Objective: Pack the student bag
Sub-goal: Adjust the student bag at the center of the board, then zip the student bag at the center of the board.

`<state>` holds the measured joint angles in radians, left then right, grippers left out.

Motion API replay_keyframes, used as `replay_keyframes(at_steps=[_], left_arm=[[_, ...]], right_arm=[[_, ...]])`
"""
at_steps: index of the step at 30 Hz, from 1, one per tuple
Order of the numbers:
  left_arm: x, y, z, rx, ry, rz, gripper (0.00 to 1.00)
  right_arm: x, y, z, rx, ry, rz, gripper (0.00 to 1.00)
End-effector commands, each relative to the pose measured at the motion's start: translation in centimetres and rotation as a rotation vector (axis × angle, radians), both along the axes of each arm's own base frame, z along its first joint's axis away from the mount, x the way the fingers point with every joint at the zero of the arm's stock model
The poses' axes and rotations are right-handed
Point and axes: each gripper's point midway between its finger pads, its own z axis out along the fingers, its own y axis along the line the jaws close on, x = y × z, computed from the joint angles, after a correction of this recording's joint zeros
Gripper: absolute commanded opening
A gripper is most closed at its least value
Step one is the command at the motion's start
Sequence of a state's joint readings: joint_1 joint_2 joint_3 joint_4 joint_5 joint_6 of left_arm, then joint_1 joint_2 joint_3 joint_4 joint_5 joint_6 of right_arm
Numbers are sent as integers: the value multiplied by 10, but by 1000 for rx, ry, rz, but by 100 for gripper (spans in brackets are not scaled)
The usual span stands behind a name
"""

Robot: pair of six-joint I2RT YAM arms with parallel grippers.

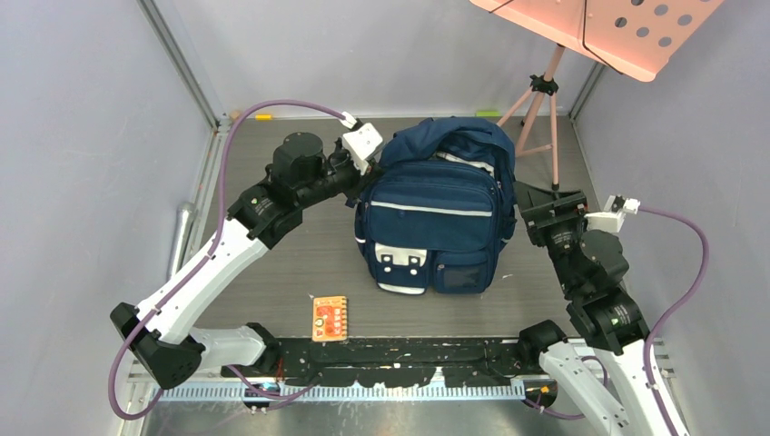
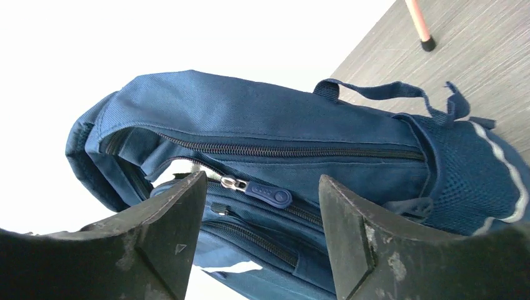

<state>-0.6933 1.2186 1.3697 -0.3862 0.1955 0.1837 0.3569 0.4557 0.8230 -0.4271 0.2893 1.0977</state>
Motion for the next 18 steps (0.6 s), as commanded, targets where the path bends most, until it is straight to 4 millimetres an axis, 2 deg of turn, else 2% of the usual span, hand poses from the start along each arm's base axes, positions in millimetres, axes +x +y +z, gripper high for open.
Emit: replay_keyframes(at_steps=[1,5,9,18], left_arm=[[-7,11,-13,33,45,15,0],[-7,11,-13,35,43,16,0],[-6,11,-15,41,45,16,0],[-6,11,-13,40,38,18,0]], right_arm=[[7,2,23,130,-79,-14,70],[9,13,20,141,-53,40,65],[15,22,3,163,-3,68,59],[14,15,-6,141,31,31,56]])
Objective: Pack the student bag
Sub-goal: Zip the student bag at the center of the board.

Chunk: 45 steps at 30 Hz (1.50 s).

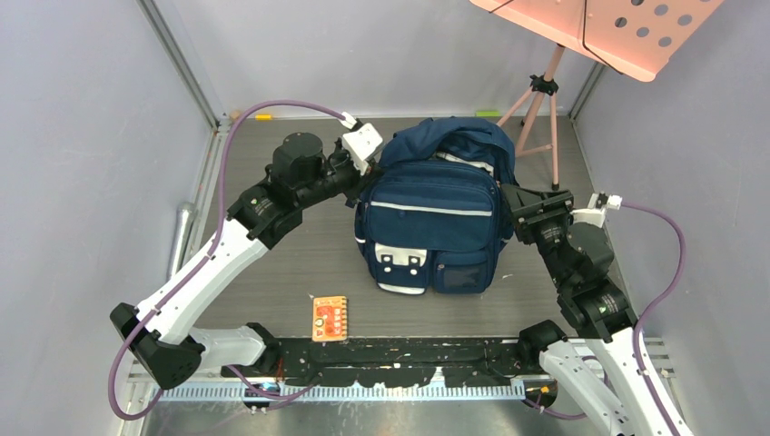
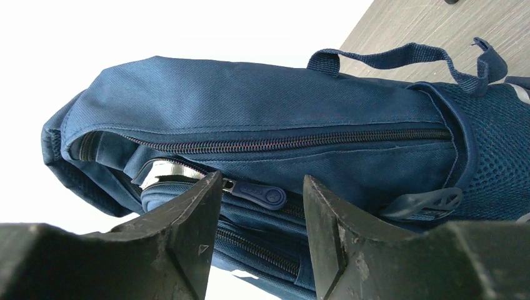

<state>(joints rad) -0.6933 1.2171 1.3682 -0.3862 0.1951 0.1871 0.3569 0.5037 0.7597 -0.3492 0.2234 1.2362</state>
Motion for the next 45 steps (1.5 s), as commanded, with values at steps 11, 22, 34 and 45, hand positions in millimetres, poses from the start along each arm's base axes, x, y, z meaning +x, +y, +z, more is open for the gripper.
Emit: replay_keyframes(at_steps=[11,22,34,45], left_arm=[[-5,10,-16,43,42,16,0],[-5,9,-16,39,40,10,0],[-7,11,-14,37,29,10,0],[-6,11,-15,41,27,14,0]], right_arm=[[-1,4,26,130,-56,13,56],[-13,3,78,237,-179,36,54],[5,7,64,180,-142,20,50],[2,-9,22,-8,-47,-46,50]])
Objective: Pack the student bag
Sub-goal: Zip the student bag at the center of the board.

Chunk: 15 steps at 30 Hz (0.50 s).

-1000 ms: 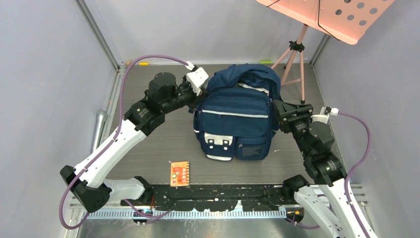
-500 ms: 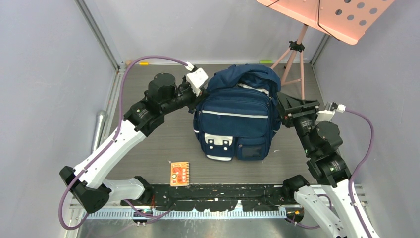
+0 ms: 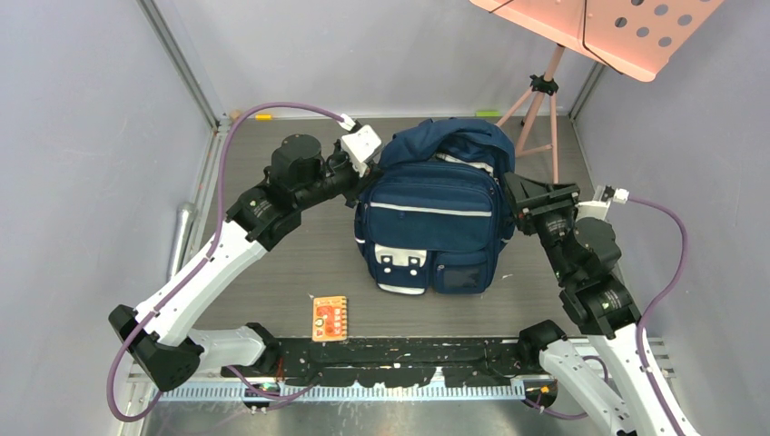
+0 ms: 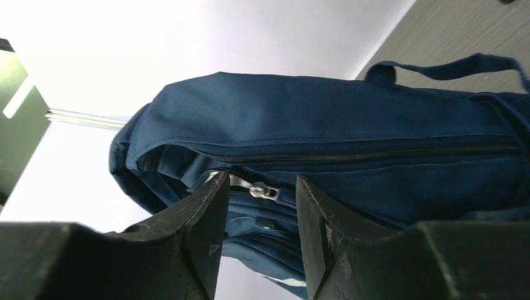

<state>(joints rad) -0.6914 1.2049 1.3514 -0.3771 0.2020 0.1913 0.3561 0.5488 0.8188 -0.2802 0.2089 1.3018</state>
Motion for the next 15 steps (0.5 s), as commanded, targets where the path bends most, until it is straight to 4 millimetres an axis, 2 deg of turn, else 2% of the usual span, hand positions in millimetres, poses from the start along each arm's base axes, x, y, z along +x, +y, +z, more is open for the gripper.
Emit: replay_keyframes(at_steps=[1,6,15], left_arm=[[-4,10,-14,42,33,19,0],[-3,10,-14,45,30,21,0],[-3,9,-15,45,36,15,0]], right_arm=[[-4,-17,-24,-119,51,-70,52],[-9,-23,-39,-144,71,-91,56],[-3,-3,-31,-78,49,-2,57]])
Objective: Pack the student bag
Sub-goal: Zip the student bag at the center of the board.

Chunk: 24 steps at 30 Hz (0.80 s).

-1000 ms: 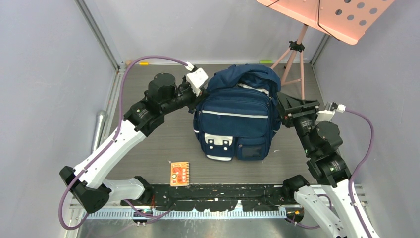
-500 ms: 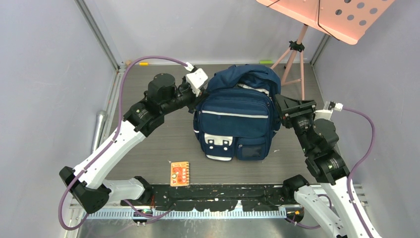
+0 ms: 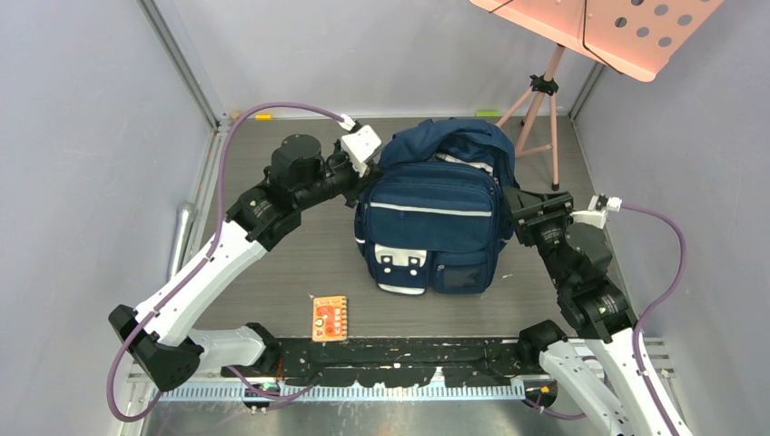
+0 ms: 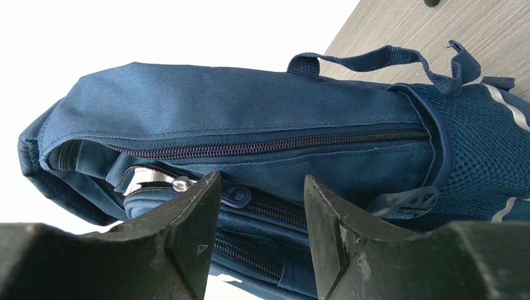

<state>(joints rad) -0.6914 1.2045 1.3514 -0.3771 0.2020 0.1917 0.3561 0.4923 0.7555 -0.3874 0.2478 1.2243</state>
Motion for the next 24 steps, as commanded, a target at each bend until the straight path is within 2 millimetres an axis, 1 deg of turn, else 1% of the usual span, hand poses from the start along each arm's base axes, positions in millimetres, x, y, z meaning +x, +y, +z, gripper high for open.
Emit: replay_keyframes(at_steps=[1,8,14,21,24], left_arm=[[-3,9,-16,44,37,17,0],[-3,8,-17,43,41,13,0],[-4,7,-16,40,40,9,0],[-4,6,-16,36,39,4,0],[-4,5,-16,36,42,3,0]], right_arm=[[4,11,17,52,-51,43,56],[5,18,47,137,-126,75,53],[3,27,62,198,-153,124,51],[-8,19,85,234,-217,106,48],[-10,19,93,253,-237,113,46]])
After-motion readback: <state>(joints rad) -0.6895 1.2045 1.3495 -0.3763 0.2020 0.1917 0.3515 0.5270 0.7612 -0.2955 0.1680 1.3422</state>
